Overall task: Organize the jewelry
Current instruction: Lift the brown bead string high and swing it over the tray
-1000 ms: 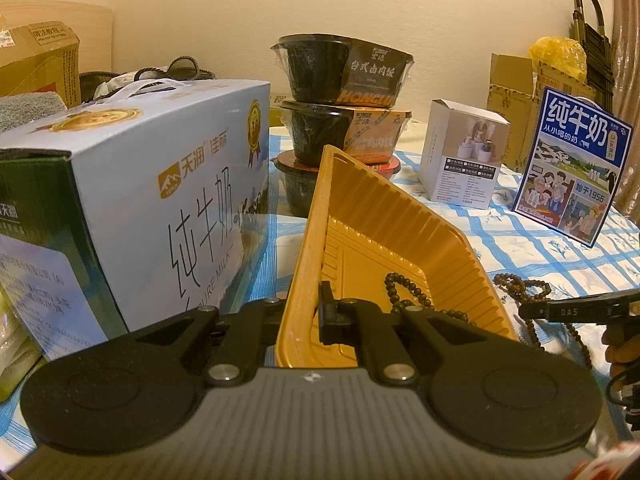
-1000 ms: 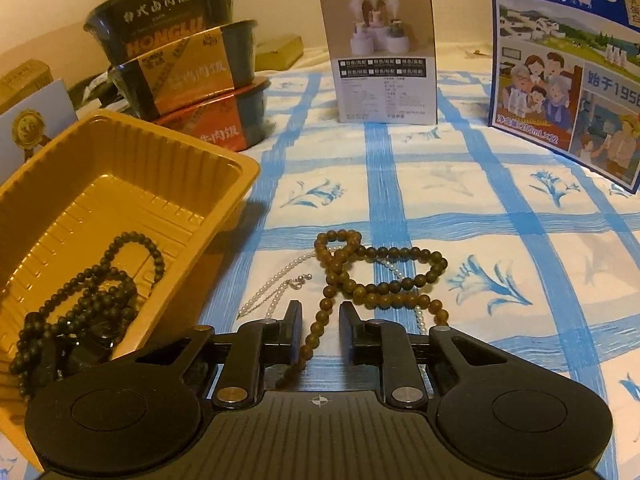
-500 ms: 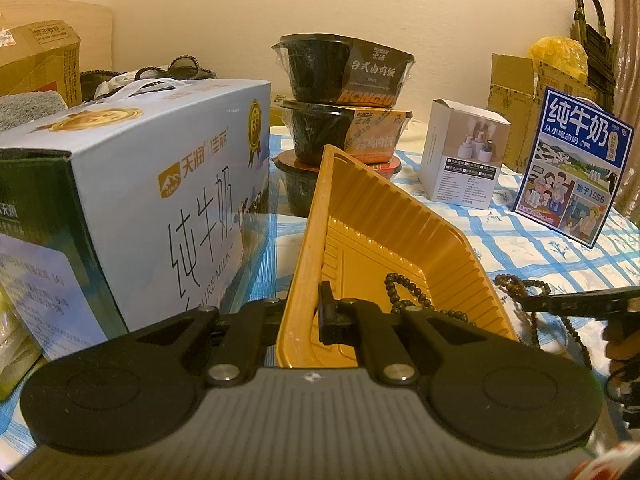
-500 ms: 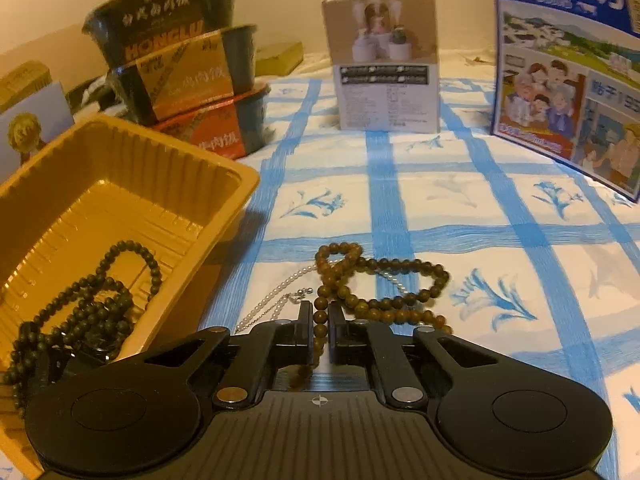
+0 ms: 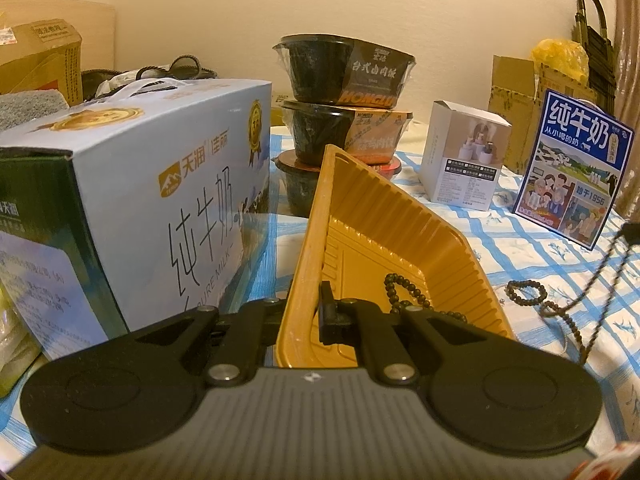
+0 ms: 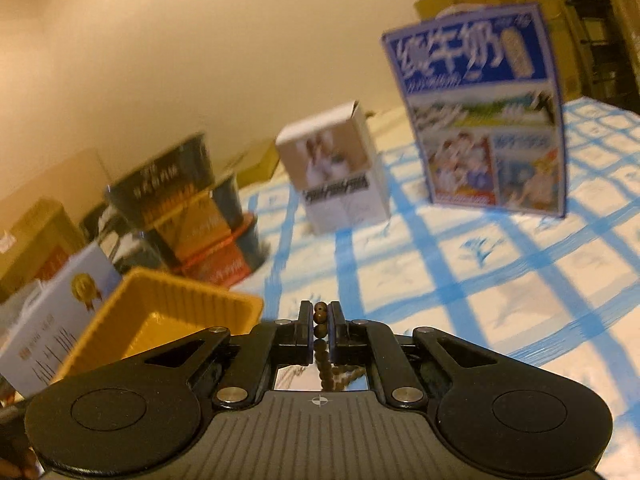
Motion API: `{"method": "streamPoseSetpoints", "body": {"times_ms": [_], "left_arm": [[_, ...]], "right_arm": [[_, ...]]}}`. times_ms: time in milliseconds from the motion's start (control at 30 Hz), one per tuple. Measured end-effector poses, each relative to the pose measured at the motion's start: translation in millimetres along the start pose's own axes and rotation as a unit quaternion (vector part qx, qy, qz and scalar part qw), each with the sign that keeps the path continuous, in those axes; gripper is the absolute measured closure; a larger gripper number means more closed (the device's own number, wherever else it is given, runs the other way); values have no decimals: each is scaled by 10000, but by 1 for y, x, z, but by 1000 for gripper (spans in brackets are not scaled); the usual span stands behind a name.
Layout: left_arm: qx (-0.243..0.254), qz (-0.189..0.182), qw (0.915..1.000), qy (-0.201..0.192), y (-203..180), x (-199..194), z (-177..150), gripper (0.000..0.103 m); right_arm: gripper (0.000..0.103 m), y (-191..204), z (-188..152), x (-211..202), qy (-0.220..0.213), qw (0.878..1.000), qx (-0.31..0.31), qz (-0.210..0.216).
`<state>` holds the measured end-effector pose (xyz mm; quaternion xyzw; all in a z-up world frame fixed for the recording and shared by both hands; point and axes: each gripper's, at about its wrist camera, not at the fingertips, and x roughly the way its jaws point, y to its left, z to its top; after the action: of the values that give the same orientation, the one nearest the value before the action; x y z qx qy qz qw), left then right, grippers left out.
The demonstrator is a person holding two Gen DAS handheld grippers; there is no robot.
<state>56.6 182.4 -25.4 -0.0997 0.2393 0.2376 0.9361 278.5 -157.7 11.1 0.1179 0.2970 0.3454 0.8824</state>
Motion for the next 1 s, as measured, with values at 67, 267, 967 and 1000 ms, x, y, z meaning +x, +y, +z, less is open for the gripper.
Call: {"method": "streamPoseSetpoints", "body": {"times_ms": [67, 267, 967, 1000], "left_arm": [[17, 1, 10000, -7, 0, 0, 0, 97], [55, 3, 10000, 2, 0, 0, -1, 97], [77, 5, 10000, 34, -1, 1, 1, 97], [82, 14, 10000, 40, -1, 2, 0, 97]], "right_arm": [[96, 1, 8, -15, -91, 9999, 27, -60], [96, 9, 25, -47, -237, 9996, -30, -170], [96, 97, 52, -73, -98, 9951, -738, 646], [96, 102, 52, -73, -93, 9943, -772, 724]]}}
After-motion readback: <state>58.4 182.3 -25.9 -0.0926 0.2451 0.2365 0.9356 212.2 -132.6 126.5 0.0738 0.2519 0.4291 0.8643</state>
